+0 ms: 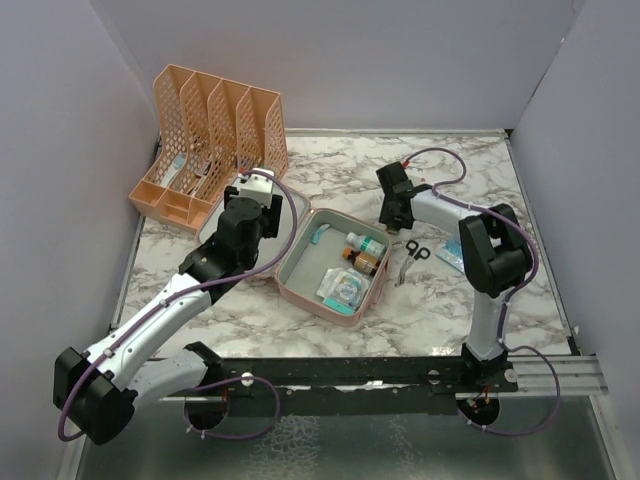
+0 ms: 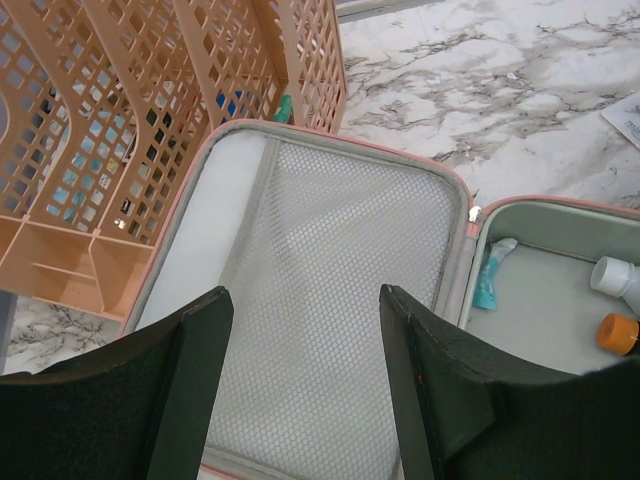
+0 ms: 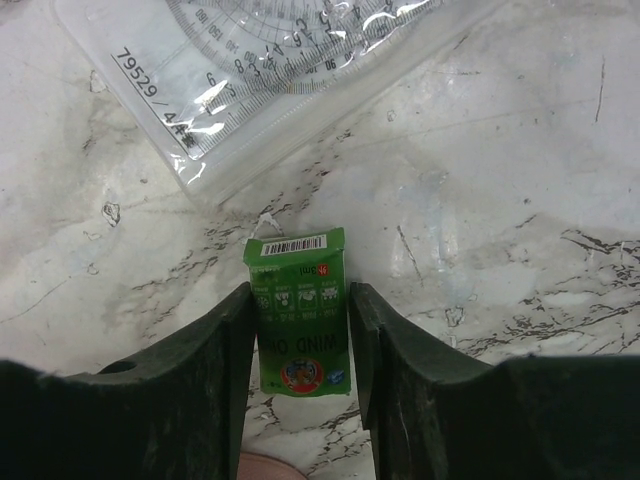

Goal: Organize the medicine kit

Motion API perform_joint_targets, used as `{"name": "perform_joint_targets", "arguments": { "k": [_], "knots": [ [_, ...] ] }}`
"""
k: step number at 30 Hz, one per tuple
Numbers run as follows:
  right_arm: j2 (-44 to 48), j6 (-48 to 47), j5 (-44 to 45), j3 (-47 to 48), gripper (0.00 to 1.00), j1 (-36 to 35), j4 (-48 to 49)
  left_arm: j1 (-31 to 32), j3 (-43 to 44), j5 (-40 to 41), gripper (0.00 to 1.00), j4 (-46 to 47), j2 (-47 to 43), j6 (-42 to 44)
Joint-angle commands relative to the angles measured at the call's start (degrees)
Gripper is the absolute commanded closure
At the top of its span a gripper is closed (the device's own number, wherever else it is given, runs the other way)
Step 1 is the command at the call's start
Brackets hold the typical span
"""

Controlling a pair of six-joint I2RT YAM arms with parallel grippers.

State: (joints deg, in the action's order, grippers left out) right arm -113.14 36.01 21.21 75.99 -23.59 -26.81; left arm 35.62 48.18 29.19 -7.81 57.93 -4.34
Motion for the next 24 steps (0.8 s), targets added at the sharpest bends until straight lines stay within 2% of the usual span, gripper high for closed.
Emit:
{"name": "perform_joint_targets", "arguments": {
  "k": [1,12,19,24],
  "knots": [
    [4.27,-0.67,0.83,-1.77,0.59,0.3,1.51,-0.28,-0.2,-0.8,0.36,1.04,-0.75,-1.14],
    [13.37,-0.35,1.22,-3.9,0.6,0.37,1.84,-0.28,0.55,-4.11,0.36,0.35,-2.06,-4.43],
    [9.95,1.03,1.94,-2.68,0.41,0.47,-0.67,-0.27,0.52,-4.51,0.36,-0.24,-2.18,-4.52],
    [6.55,0.73,0.24,-2.51,0.39,1.28,-0.13,-0.29,0.33,-4.79,0.36,-0.22,-2.16,-4.8]
  ]
}}
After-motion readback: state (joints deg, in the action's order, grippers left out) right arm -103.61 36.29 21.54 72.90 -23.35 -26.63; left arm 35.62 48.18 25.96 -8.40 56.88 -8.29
